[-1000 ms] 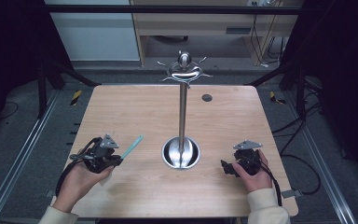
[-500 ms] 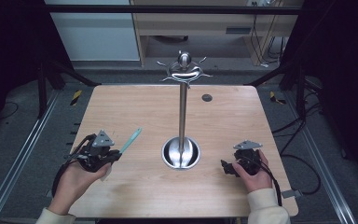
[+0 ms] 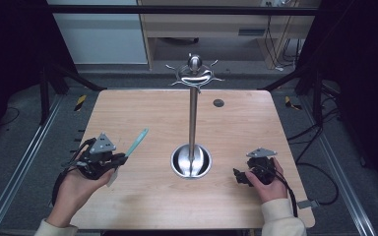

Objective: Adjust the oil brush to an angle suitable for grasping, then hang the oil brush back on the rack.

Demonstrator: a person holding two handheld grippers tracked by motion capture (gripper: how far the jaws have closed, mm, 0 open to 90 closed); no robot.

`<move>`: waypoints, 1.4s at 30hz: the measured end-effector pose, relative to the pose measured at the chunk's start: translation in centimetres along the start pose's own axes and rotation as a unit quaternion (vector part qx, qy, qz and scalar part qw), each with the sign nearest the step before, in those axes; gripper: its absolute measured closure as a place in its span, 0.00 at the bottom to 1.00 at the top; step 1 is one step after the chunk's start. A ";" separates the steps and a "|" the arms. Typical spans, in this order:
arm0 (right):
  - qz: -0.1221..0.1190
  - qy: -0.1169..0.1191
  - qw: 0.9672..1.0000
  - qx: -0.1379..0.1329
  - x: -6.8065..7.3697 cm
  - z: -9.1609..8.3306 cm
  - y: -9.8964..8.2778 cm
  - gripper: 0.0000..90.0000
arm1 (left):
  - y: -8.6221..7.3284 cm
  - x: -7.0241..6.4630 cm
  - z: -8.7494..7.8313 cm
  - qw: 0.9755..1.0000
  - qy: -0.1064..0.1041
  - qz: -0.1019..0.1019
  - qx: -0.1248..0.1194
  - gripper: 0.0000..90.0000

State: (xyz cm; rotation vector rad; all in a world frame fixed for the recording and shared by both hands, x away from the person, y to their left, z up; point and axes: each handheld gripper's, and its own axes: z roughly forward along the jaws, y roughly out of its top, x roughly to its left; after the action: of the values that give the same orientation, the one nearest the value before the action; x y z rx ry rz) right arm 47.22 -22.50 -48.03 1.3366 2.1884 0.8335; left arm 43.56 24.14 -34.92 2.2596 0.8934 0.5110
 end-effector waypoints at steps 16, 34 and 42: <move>-0.002 0.001 1.000 0.001 0.1 0.0 0.0 0.08 | 1.4 -0.3 -1.9 0.999 0.006 0.005 -0.049 0.91; 0.002 0.001 1.000 -0.002 0.0 -0.1 0.0 0.08 | 4.1 -1.6 -4.3 0.992 0.008 0.032 -0.119 0.91; 0.001 0.000 1.000 -0.004 0.0 -0.1 0.0 0.08 | 4.7 -1.9 -4.6 0.990 0.005 0.032 -0.135 0.91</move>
State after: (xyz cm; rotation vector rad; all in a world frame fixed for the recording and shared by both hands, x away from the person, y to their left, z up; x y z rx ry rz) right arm 47.19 -22.52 -47.94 1.3357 2.1822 0.8421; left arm 41.80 22.09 -28.57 2.0452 0.7114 0.6326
